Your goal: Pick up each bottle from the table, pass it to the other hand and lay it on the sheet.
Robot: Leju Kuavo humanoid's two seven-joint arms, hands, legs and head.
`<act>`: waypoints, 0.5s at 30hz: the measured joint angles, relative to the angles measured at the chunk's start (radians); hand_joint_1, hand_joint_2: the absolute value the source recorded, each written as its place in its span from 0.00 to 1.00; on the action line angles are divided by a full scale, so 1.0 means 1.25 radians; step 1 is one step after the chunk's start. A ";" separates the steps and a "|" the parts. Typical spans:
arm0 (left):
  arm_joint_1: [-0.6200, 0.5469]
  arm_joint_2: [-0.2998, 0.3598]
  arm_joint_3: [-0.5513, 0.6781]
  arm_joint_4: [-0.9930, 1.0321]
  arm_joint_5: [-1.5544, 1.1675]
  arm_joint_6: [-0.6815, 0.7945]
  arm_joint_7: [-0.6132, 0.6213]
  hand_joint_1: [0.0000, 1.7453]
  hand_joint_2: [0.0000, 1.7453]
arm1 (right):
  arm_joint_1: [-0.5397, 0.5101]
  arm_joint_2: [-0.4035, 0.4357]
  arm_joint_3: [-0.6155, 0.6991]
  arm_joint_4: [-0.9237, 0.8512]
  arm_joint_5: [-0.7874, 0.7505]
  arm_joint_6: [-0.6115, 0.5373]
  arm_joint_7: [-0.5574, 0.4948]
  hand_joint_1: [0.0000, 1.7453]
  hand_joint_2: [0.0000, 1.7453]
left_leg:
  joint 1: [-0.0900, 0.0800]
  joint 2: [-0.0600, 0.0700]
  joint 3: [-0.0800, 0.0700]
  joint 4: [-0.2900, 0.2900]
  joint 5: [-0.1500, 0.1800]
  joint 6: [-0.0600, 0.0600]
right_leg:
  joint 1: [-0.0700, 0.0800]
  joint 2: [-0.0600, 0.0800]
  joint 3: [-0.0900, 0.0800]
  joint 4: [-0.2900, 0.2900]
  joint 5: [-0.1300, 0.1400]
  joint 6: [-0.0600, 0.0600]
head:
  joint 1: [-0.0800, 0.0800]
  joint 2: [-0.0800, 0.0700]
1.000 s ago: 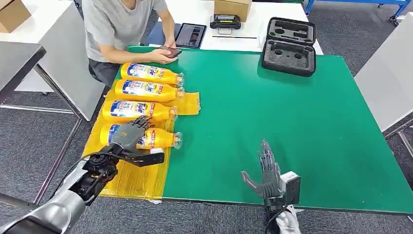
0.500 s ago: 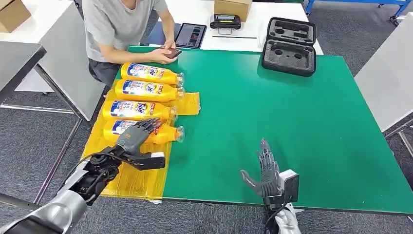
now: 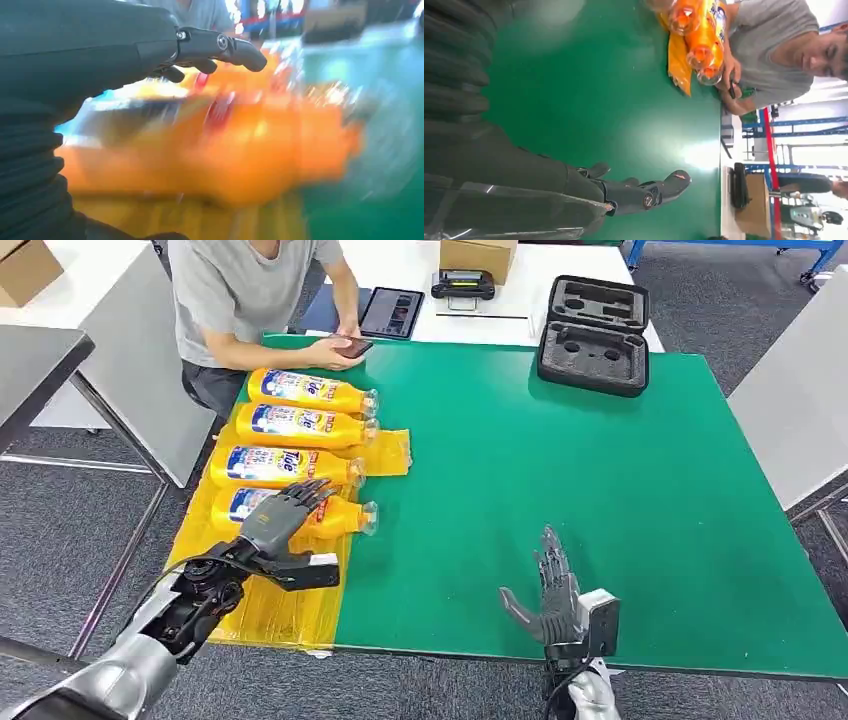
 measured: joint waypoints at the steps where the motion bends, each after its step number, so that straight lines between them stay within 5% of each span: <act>1: 0.010 0.000 0.000 -0.030 0.015 0.002 -0.006 0.00 1.00 | 0.002 0.000 -0.003 0.000 0.000 0.000 0.000 0.00 1.00 | 0.000 0.000 0.000 0.000 0.000 0.000 | 0.000 0.000 0.000 0.000 0.000 0.000 | 0.000 0.000; 15: 0.106 -0.005 0.021 -0.281 0.160 0.011 -0.114 0.00 1.00 | -0.003 0.000 -0.014 0.000 0.014 -0.009 0.000 0.00 1.00 | 0.000 0.000 0.000 0.000 0.000 0.000 | 0.000 0.000 0.000 0.000 0.000 0.000 | 0.000 0.000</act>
